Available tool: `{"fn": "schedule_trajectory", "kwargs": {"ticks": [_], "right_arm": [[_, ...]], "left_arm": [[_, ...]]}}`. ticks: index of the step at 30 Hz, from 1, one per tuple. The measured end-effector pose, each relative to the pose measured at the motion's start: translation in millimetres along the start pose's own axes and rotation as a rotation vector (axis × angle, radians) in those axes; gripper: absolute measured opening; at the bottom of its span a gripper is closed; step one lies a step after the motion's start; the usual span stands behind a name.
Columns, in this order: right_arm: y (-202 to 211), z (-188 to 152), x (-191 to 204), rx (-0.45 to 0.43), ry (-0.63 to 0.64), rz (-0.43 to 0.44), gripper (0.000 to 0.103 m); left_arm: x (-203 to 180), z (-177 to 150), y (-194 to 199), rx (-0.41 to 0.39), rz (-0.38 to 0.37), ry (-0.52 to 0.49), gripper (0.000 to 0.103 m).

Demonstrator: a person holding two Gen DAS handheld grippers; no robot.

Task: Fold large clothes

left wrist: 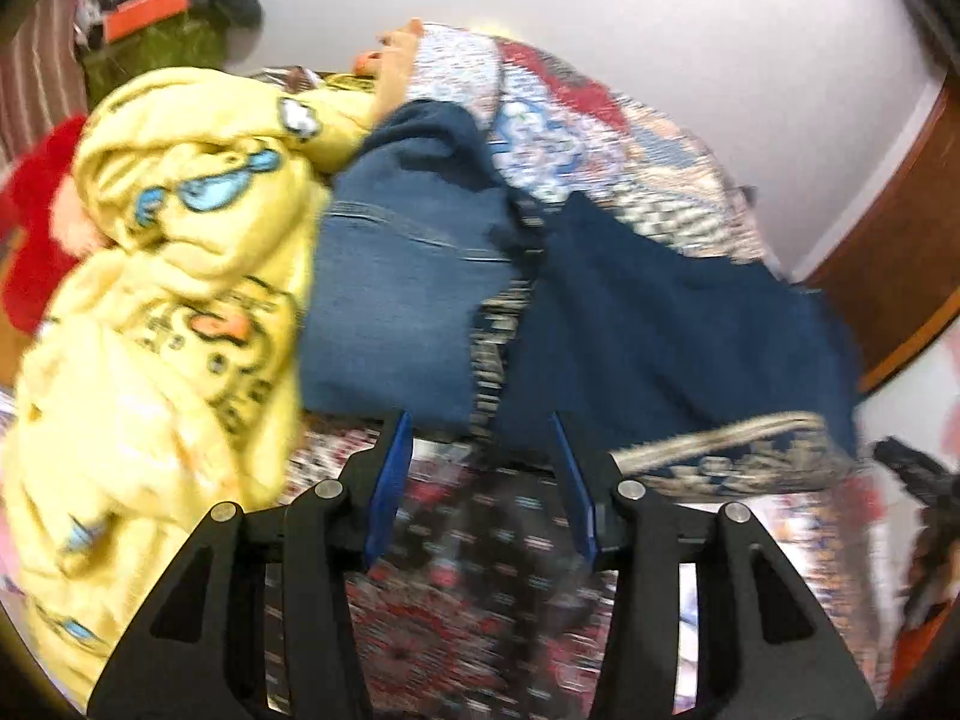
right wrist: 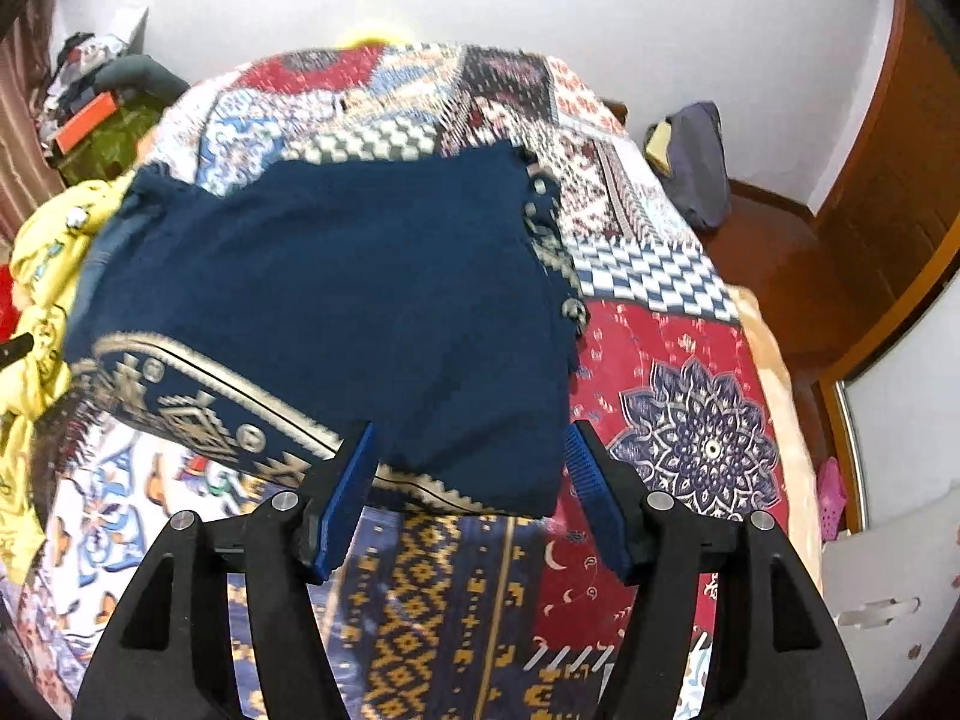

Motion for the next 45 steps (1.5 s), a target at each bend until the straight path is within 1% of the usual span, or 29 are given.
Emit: {"fn": "schedule_trajectory", "kwargs": {"ticks": [3,5,7,9,11,12,13,15,19,21,22,24,28,32,34,35,36,38,40,41,43,45], "right_arm": [[10.5,2.7,7.3,-0.031,0.006,0.029,0.06],[14.7,4.2,13.3,-0.047,0.014,0.046,0.06],[15.5,5.3,19.5,-0.051,0.027,0.05,0.06],[14.5,5.9,25.9,-0.048,0.044,0.053,0.06],[12.8,5.1,29.9,-0.045,0.056,0.05,0.06],[10.4,5.2,30.7,-0.043,0.06,0.046,0.06],[8.0,5.0,31.7,-0.039,0.064,0.042,0.06],[3.9,5.1,33.2,-0.027,0.068,0.04,0.06],[-2.9,6.6,33.4,-0.007,0.071,0.035,0.06],[-6.3,8.0,33.9,0.0,0.072,0.034,0.06],[-8.0,8.5,34.2,0.002,0.072,0.032,0.06],[-12.8,10.8,35.3,0.011,0.075,0.029,0.06],[-21.0,13.4,40.0,0.026,0.078,0.029,0.06],[-26.3,15.7,46.0,0.038,0.085,0.032,0.06],[-27.8,16.1,49.2,0.045,0.087,0.034,0.06],[-27.6,16.6,50.9,0.047,0.089,0.036,0.06],[-26.6,16.9,52.4,0.048,0.092,0.037,0.06],[-22.3,17.9,55.8,0.042,0.1,0.041,0.06],[-15.5,19.9,61.3,0.032,0.114,0.042,0.06],[-12.5,20.9,63.4,0.028,0.121,0.044,0.06],[-2.2,24.3,71.4,0.012,0.143,0.051,0.06],[6.4,29.0,79.4,-0.008,0.161,0.065,0.06]], "left_arm": [[-16.9,-4.4,-0.7,0.015,-0.114,0.004,0.046],[-24.6,-9.3,-6.9,0.052,-0.209,0.02,0.046],[-29.9,-12.1,-22.3,0.102,-0.284,0.051,0.046],[-32.6,-15.1,-38.8,0.141,-0.284,0.082,0.046],[-31.6,-16.6,-53.0,0.165,-0.307,0.116,0.046],[-30.3,-16.8,-58.8,0.175,-0.337,0.137,0.046],[-28.3,-16.8,-66.2,0.185,-0.388,0.167,0.046],[-22.9,-15.1,-76.7,0.191,-0.443,0.219,0.046],[-12.3,-5.7,-91.0,0.151,-0.474,0.266,0.046],[-6.1,0.0,-98.6,0.136,-0.517,0.314,0.046],[-0.8,3.1,-102.6,0.126,-0.549,0.345,0.046],[3.8,9.7,-108.8,0.109,-0.588,0.381,0.046],[-1.5,24.2,-116.3,0.085,-0.572,0.377,0.046],[-7.4,29.6,-115.6,0.065,-0.552,0.391,0.046],[-11.3,28.6,-111.6,0.045,-0.518,0.394,0.036],[-13.0,26.6,-108.7,0.035,-0.487,0.388,0.029],[-16.4,25.0,-103.1,0.015,-0.46,0.375,0.022],[-25.9,23.9,-85.4,-0.045,-0.41,0.341,0.018],[-39.6,26.4,-63.1,-0.107,-0.361,0.289,0.016],[-44.7,27.7,-53.2,-0.136,-0.35,0.272,0.015],[-58.9,29.2,-24.7,-0.217,-0.324,0.218,0.015],[-70.7,25.5,0.9,-0.287,-0.278,0.153,0.015]]}}
Point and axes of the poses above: each gripper's, at about its wrist camera, not at the fingertips, and y roughly against the way its jaws point, x to its left, z to its top, the point moved 1 cm from there along -y, roughly the way its jaws point, and after that the axes turned 14 degrees about x, right-handed, at the moved point
